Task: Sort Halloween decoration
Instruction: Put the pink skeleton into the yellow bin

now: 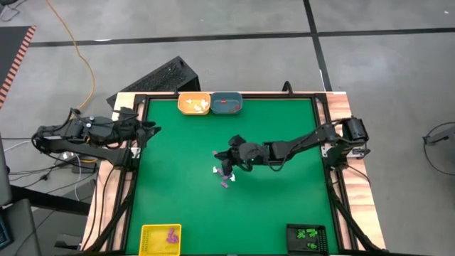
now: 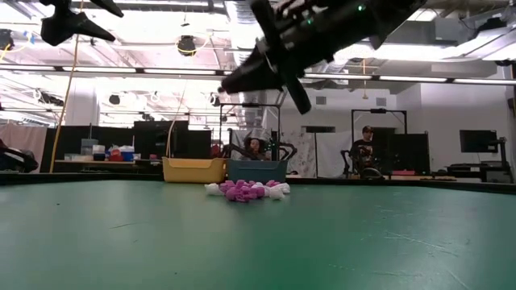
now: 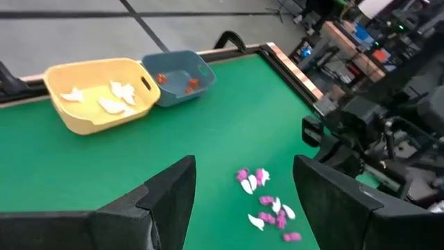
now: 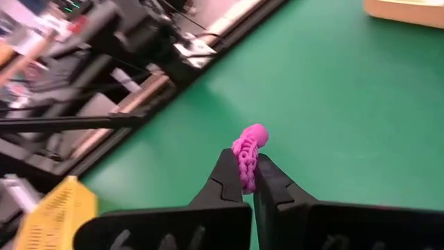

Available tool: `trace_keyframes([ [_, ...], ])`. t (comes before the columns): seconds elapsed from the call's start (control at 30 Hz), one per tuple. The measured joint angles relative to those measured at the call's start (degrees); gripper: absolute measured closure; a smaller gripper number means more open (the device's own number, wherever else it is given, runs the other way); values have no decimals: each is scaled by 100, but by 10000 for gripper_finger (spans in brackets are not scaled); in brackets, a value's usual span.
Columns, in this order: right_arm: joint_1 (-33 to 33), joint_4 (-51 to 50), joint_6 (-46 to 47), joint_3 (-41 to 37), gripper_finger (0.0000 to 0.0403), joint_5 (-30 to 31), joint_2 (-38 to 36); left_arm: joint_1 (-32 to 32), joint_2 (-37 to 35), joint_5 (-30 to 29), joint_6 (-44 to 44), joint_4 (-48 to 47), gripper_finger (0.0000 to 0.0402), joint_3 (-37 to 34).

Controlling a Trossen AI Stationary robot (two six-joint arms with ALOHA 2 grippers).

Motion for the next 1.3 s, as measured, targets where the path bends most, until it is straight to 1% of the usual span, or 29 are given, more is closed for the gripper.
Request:
trace_keyframes([
  [0.27,458,744,58,0,396,204,4,-2,0,480,-72,4,170,0],
  [0.47,791,865,329,0,396,980,7,0,2,878,-71,4,170,0],
  [0.53,878,848,329,46,396,1149,8,-2,0,1036,-72,9,170,0],
  [0.6,934,861,328,199,396,1191,104,-1,0,1184,-71,17,170,0],
  [0.67,969,847,274,420,396,1193,212,0,0,1316,-71,22,170,0],
  [0.93,1015,725,-306,1743,396,1130,1183,-4,-2,1607,-92,118,170,0],
  [1.0,1040,716,-340,2165,396,963,1469,-4,-2,1626,-64,235,170,0],
  [1.07,1091,410,-335,2473,396,869,1695,-4,-4,1632,19,298,170,0],
  [1.13,1116,430,-326,2927,396,667,2053,-4,-4,1632,34,350,170,2],
  [1.2,1162,233,-336,3327,396,631,2369,-4,-2,1632,13,347,170,2],
  [1.3,1220,212,-411,4001,396,494,2867,-4,-2,1648,11,341,170,2],
])
